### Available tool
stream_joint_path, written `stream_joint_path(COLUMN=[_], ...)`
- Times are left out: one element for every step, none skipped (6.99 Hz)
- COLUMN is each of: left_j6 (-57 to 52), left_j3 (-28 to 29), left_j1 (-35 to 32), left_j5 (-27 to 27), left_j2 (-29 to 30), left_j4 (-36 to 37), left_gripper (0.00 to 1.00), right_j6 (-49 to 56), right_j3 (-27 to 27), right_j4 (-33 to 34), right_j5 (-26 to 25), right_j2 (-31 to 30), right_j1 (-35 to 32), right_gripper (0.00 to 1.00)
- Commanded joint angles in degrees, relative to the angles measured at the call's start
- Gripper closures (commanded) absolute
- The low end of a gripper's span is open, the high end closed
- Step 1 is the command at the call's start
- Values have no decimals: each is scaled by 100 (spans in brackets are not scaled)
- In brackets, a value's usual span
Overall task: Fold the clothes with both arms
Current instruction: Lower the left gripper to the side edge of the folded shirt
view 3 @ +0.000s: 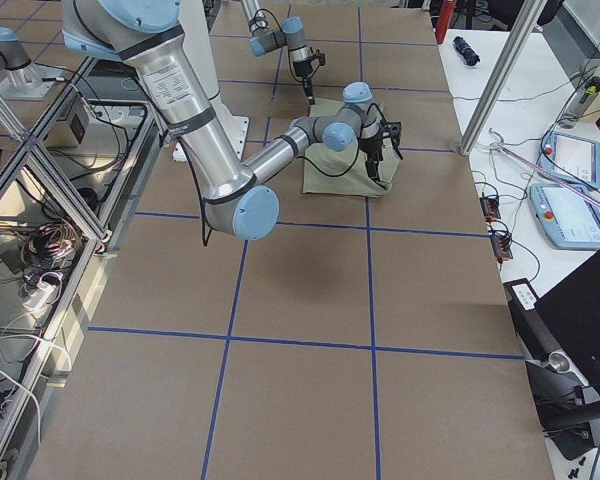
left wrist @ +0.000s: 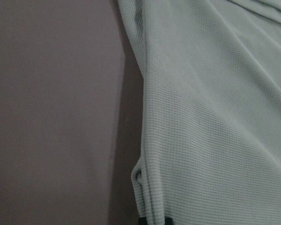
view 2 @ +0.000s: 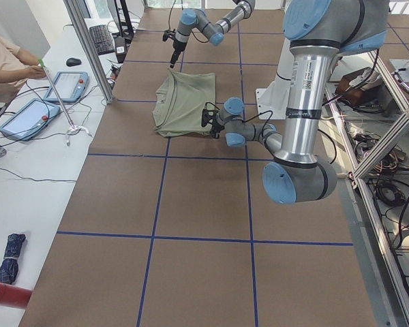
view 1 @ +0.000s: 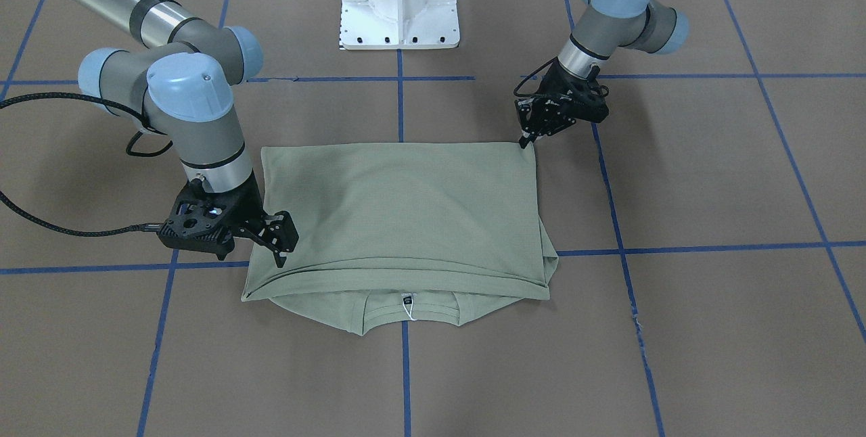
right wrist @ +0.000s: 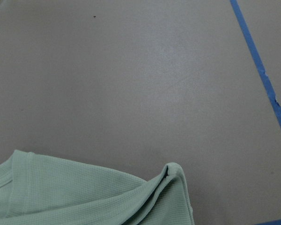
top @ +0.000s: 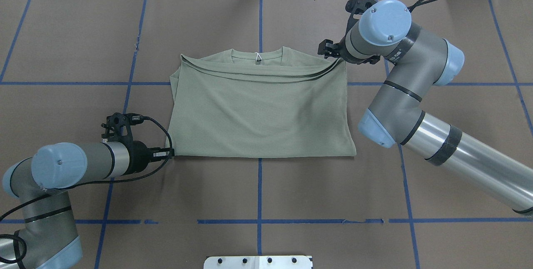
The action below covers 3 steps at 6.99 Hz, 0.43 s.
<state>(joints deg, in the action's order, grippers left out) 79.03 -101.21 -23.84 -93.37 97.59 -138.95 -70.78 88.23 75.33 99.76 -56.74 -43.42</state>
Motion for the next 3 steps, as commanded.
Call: stream_joint_path(left_j6=[-254, -839, -1480], left_j3=[-4, 22, 214], left_j1=[-242, -505, -1029], left_j5=[-6, -6, -14], left_j2=[-38, -186, -170], left_j4=[9, 9, 17], left_gripper=[100, 100, 100], right_j6=[3, 3, 3], right_j3=[-8, -8, -8], right_j4=[-1, -1, -1], right_j5=[0, 0, 0], right_j2=[-4, -4, -4], right_j1=[0, 0, 0], right_gripper=[0, 0, 0])
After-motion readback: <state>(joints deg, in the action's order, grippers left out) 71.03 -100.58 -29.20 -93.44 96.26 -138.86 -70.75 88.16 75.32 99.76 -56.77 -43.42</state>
